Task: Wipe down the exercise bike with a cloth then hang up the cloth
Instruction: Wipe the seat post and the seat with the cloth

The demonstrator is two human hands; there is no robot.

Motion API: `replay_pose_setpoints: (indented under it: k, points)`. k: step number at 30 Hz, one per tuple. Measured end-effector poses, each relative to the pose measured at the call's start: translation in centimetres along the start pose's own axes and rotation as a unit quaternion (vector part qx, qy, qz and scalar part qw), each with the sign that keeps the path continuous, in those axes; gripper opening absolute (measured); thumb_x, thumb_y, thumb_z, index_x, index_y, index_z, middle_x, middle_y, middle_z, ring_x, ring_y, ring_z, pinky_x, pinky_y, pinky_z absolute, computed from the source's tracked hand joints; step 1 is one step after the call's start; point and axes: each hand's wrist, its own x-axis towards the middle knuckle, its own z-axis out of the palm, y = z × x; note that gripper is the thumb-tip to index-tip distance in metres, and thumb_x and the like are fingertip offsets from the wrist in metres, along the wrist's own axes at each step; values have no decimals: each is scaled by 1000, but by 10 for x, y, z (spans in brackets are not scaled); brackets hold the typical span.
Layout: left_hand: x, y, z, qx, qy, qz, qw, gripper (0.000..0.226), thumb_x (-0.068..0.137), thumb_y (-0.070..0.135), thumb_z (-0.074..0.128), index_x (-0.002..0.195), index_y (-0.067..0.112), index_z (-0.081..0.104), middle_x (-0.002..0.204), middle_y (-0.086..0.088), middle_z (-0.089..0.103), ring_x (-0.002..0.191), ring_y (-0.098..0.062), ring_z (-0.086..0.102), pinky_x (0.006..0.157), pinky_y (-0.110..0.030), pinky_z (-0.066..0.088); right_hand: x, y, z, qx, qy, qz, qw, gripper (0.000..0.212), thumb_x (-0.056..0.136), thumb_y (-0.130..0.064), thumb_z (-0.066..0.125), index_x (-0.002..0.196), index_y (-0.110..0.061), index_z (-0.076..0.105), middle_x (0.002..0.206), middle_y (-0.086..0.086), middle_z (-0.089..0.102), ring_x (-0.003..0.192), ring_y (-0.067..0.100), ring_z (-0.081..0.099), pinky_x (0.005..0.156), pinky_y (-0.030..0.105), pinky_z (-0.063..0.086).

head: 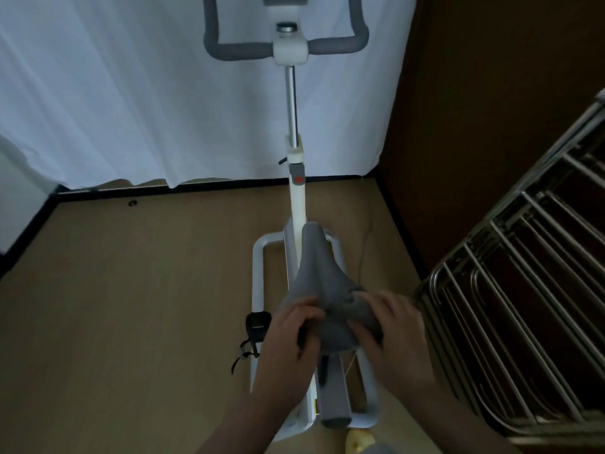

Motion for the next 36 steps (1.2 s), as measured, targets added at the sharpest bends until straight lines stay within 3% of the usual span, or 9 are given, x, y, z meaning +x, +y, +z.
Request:
replay_pose_setpoints:
  k: [3, 7, 11, 14, 20, 24, 28, 32, 36]
  points:
    - [-11, -14, -6, -24, -26, 1, 999, 34, 87, 15, 53, 116, 28, 62, 133, 27, 48, 123, 1, 46, 95, -24, 47, -18, -23, 13, 68, 78, 178, 979, 37, 87, -32, 65, 122, -22, 58, 112, -9, 47, 105, 9, 40, 85, 28, 39]
    - [-17, -19, -16, -19, -89, 50, 995, 44, 91, 36, 45, 135, 36, 44, 143, 30, 36, 134, 1, 36, 109, -30, 38, -37, -29, 17, -24, 46, -2, 999, 44, 83, -39, 56, 125, -27, 58, 116, -9, 47, 103, 10, 42, 85, 27, 40]
    - [-16, -20, -21, 14, -131, 72, 989, 53, 88, 43, 38, 140, 37, 33, 145, 32, 26, 139, 7, 22, 114, -20, 23, -29, -29, 22, 90, 134, 275, 948, 32, 89, -29, 63, 117, -16, 59, 108, -5, 48, 107, 22, 49, 89, 37, 43]
    - [-15, -23, -22, 34, -137, 88, 986, 55, 89, 34, 50, 142, 30, 37, 147, 25, 26, 139, 4, 23, 111, -20, 24, -42, -62, 35, 150, 180, 299, 925, 29, 87, -22, 67, 114, -20, 57, 107, -4, 48, 99, 16, 49, 81, 28, 42]
    - [3, -22, -18, 80, -164, 128, 975, 45, 92, 28, 51, 137, 25, 50, 142, 22, 40, 139, 2, 25, 109, -12, 16, -16, -50, 42, 363, 266, 505, 736, 26, 87, -30, 66, 110, -25, 54, 109, 6, 63, 99, 29, 62, 87, 49, 53]
    - [16, -24, -7, 88, -166, 147, 971, 42, 95, 37, 44, 133, 22, 55, 139, 14, 50, 136, -3, 31, 109, -27, 33, -26, -77, 60, 346, 307, 486, 742, 29, 84, -23, 71, 95, -24, 44, 109, 9, 54, 96, 25, 59, 86, 47, 52]
    - [13, -21, -1, 92, -164, 140, 972, 41, 95, 28, 54, 135, 21, 53, 140, 12, 49, 138, -7, 30, 113, -32, 28, -8, -49, 35, 355, 261, 506, 742, 23, 88, -29, 66, 100, -21, 48, 108, 6, 59, 97, 23, 59, 85, 37, 50]
    - [9, -20, -3, 91, -154, 129, 975, 50, 92, 44, 36, 135, 25, 52, 139, 18, 46, 138, 1, 26, 113, -27, 24, -28, -53, 26, 77, 157, 334, 926, 31, 92, -35, 59, 117, -18, 52, 111, -2, 51, 106, 15, 51, 85, 32, 47]
    - [12, -4, 3, 84, -89, 107, 987, 41, 90, 37, 38, 118, 25, 65, 121, 15, 60, 122, -6, 47, 103, -30, 36, -6, -22, -2, 64, 30, 280, 957, 28, 89, -39, 61, 107, -19, 56, 103, -3, 54, 95, 15, 55, 78, 33, 49]
